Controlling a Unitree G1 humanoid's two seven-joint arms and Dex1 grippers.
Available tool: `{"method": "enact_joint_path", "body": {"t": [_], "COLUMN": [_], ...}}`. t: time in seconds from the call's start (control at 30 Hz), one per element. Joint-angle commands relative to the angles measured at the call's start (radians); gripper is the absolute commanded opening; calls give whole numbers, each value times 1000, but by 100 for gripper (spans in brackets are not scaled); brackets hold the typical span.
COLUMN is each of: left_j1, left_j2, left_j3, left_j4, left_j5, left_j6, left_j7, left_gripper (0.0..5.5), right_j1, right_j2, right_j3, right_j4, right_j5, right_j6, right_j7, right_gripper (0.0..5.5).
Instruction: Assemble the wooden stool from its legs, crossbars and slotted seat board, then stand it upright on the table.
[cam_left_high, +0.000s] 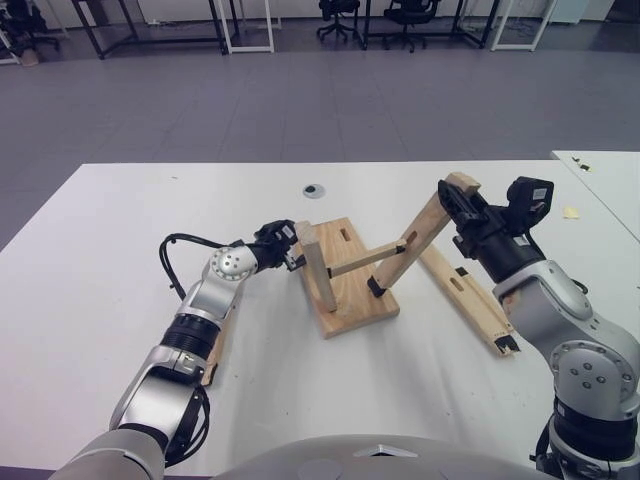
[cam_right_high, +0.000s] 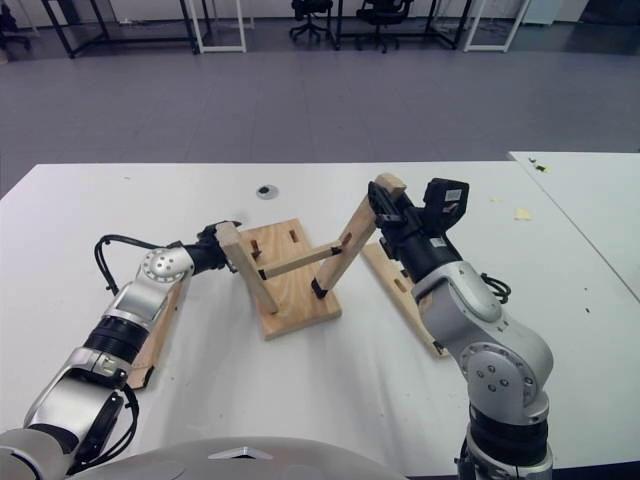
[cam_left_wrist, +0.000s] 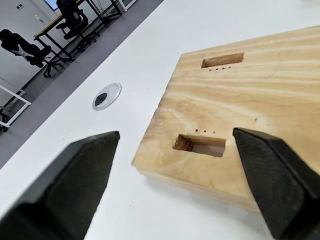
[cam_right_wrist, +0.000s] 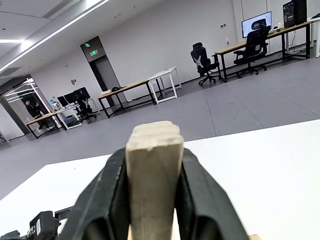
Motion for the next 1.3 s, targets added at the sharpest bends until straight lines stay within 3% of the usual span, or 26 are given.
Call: {"method": "enact_joint_path", "body": {"t": [0.03, 0.63, 0.67, 0.9, 1.03, 1.13, 1.3], "left_j1": [-2, -7, -8, -11, -2, 65, 310], "left_j2": [0, 20, 20, 5, 14, 40, 82], "left_j3": [-1, -9, -10, -14, 8, 74, 231], "left_j4": [-14, 8, 6, 7, -6, -156, -631], "left_j5": [5, 28, 28, 28, 19, -5, -49], "left_j6": [18, 16, 17, 18, 23, 103, 387], "left_j7": [-1, 2, 2, 8, 27, 66, 112], "left_gripper": [417, 417, 417, 417, 417, 417, 417], "right_j1": [75, 169, 162, 90, 71, 59, 112], "right_j2": [-82, -95, -101, -99, -106, -116, -142], "right_j3": [134, 177, 185, 219, 197, 183, 172], "right_j4": [29, 13, 15, 63, 35, -9, -84], "right_j5": [-60, -229, -234, -246, -270, -295, -338], "right_j6": [229, 116, 130, 223, 154, 85, 22], "right_j7": [-54, 96, 102, 173, 259, 343, 457], "right_gripper": [101, 104, 143, 277, 293, 293, 293]}}
